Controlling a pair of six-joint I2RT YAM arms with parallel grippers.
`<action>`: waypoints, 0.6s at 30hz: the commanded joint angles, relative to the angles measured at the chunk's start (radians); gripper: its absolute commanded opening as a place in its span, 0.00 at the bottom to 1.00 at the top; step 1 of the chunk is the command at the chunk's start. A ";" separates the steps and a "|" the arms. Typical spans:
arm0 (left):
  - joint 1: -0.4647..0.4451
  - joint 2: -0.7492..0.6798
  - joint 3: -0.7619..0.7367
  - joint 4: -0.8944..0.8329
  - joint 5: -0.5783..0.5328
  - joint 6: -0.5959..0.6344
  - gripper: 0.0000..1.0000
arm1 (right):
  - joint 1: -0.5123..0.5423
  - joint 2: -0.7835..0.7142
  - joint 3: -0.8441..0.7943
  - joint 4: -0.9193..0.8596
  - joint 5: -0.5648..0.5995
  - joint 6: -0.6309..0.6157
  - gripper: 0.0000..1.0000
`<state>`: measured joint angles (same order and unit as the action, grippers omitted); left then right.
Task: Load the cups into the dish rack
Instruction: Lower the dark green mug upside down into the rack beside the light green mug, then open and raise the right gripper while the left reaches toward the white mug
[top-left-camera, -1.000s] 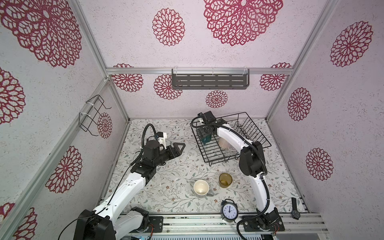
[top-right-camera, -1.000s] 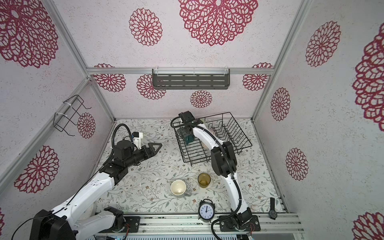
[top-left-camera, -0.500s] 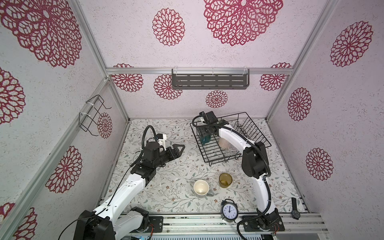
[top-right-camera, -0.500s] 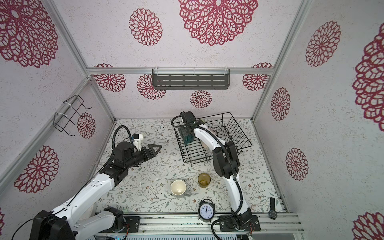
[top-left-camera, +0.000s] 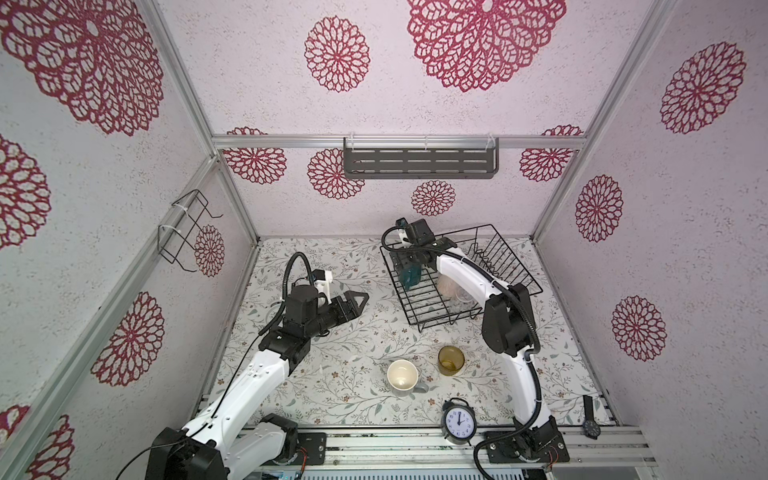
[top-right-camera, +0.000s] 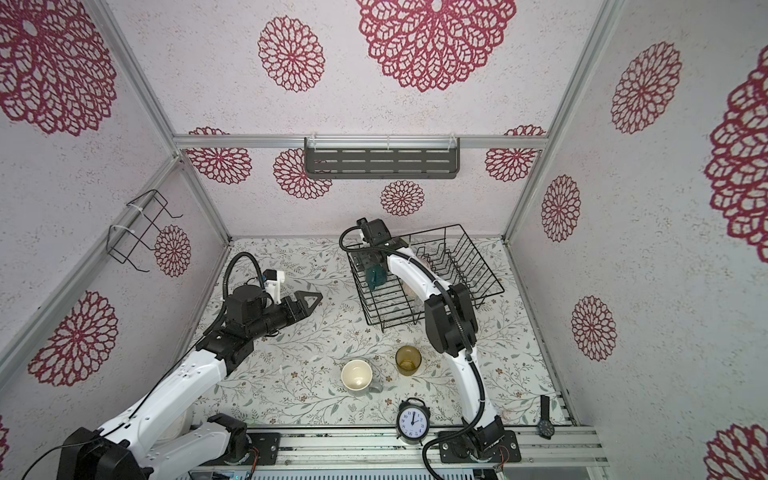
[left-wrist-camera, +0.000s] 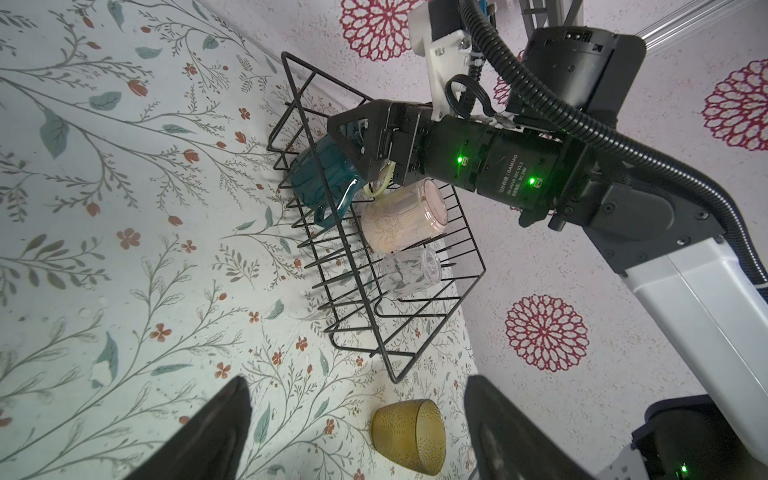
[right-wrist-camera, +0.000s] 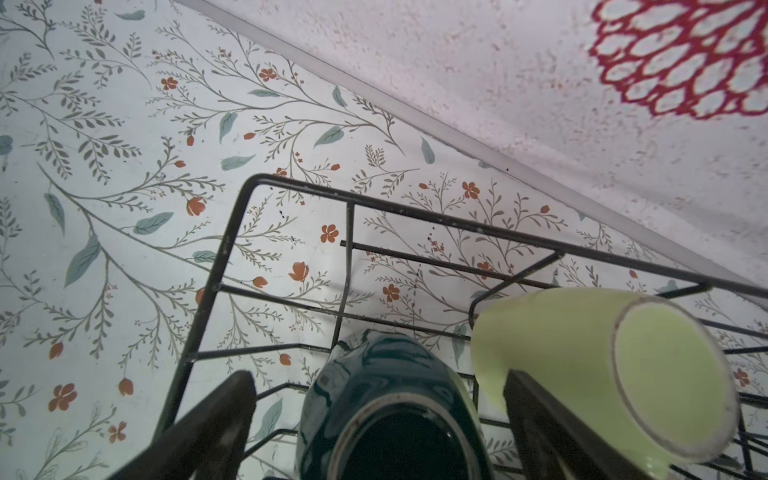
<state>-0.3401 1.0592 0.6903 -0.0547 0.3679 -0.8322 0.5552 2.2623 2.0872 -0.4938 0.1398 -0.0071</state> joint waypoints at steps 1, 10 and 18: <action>-0.001 -0.022 0.034 -0.096 0.028 0.055 0.84 | -0.001 -0.117 -0.012 0.018 0.003 0.014 0.99; -0.178 0.045 0.175 -0.391 0.025 0.205 0.81 | -0.002 -0.522 -0.452 0.270 0.027 0.054 0.99; -0.359 0.209 0.304 -0.661 0.050 0.277 0.81 | -0.016 -0.904 -0.918 0.524 0.325 0.071 0.99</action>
<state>-0.6708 1.2285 0.9653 -0.5686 0.4019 -0.6113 0.5503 1.4181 1.2499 -0.0807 0.3080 0.0376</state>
